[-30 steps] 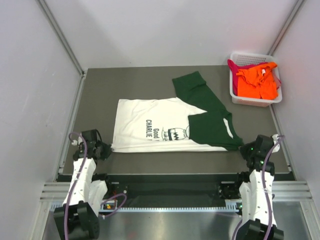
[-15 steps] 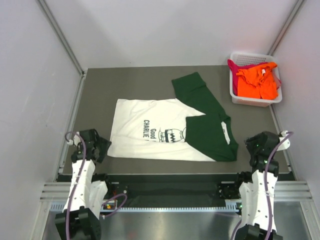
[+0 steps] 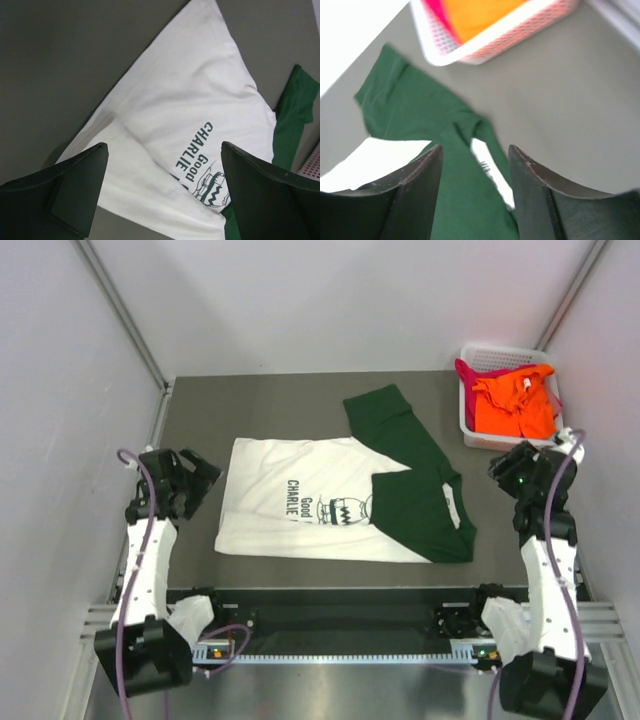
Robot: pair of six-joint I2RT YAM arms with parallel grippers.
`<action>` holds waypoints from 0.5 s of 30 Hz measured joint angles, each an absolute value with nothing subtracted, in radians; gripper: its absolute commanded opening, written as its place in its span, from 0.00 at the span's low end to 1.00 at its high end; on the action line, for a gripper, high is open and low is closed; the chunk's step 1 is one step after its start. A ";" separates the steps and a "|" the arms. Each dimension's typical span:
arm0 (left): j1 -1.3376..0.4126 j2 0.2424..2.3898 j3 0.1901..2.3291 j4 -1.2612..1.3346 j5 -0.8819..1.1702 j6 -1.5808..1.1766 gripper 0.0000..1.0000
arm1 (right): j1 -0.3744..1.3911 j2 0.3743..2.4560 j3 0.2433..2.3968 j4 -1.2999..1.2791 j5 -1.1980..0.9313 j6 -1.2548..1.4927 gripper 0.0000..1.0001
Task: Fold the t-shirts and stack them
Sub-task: Fold the tshirt
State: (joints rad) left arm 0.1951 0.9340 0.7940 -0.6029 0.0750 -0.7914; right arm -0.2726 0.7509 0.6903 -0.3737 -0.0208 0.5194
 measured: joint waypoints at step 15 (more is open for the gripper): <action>0.187 1.290 0.911 -0.300 0.263 -0.792 0.95 | -0.017 1.324 1.176 -0.305 -0.024 0.411 1.00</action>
